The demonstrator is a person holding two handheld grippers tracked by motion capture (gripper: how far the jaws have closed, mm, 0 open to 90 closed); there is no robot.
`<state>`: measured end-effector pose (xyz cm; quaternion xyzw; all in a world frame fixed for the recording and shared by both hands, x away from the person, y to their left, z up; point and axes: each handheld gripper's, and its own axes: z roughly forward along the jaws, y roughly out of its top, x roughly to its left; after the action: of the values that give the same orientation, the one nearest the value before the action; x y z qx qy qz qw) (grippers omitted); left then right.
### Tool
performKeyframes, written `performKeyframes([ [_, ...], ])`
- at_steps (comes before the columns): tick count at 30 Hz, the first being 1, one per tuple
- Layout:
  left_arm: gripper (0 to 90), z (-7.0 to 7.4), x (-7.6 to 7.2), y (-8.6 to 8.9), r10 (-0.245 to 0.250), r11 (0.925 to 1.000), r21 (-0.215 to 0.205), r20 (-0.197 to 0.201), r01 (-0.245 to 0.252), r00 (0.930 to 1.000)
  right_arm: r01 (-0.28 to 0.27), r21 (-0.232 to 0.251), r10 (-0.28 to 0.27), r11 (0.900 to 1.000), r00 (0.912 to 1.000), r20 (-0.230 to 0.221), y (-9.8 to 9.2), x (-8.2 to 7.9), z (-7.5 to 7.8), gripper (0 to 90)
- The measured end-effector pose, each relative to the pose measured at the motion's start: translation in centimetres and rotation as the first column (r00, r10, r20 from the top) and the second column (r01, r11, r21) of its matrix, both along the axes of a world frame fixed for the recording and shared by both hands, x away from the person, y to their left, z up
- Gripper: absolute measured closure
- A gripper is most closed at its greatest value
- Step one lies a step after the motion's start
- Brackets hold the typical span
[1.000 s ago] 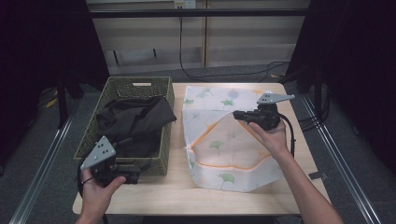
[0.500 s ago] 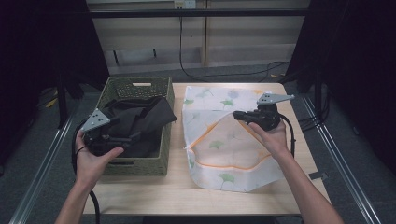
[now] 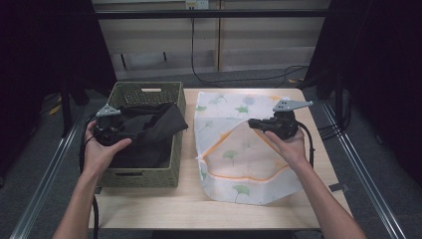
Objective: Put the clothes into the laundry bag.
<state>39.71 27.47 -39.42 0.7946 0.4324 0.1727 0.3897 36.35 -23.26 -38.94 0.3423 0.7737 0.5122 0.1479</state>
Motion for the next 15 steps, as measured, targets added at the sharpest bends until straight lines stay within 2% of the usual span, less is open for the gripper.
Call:
performKeyframes([
  [3,0.1,-0.4,0.3,0.0,0.014,0.9988,0.048,-0.026,-0.013,0.9996,-0.002,0.0,0.002,1.0,1.0,-0.001,-0.1,0.0,0.0,90.0],
  [6,0.0,-0.7,0.3,0.0,-0.004,0.9951,0.098,-0.084,0.012,0.9964,0.002,0.001,-0.002,1.0,1.0,-0.005,-0.1,0.0,0.0,90.0],
  [9,0.0,-1.0,0.4,-0.1,0.003,0.9917,0.128,-0.099,0.009,0.995,0.003,0.0,-0.003,1.0,1.0,-0.005,-0.1,-0.1,0.0,90.0],
  [12,0.0,-1.3,0.7,-0.6,0.003,0.9763,0.215,-0.124,0.024,0.9923,0.002,-0.003,-0.002,1.0,1.0,-0.004,0.0,0.0,0.0,90.0],
  [14,0.0,-1.6,1.1,-0.8,0.022,0.9724,0.233,-0.159,0.016,0.9871,0.001,-0.011,-0.001,1.0,1.0,-0.005,0.1,0.1,-0.1,90.0],
  [15,0.0,-1.8,1.3,-0.8,0.023,0.9728,0.231,-0.157,0.014,0.9873,0.001,-0.009,-0.001,1.0,1.0,-0.008,0.1,0.1,-0.1,90.0],
])
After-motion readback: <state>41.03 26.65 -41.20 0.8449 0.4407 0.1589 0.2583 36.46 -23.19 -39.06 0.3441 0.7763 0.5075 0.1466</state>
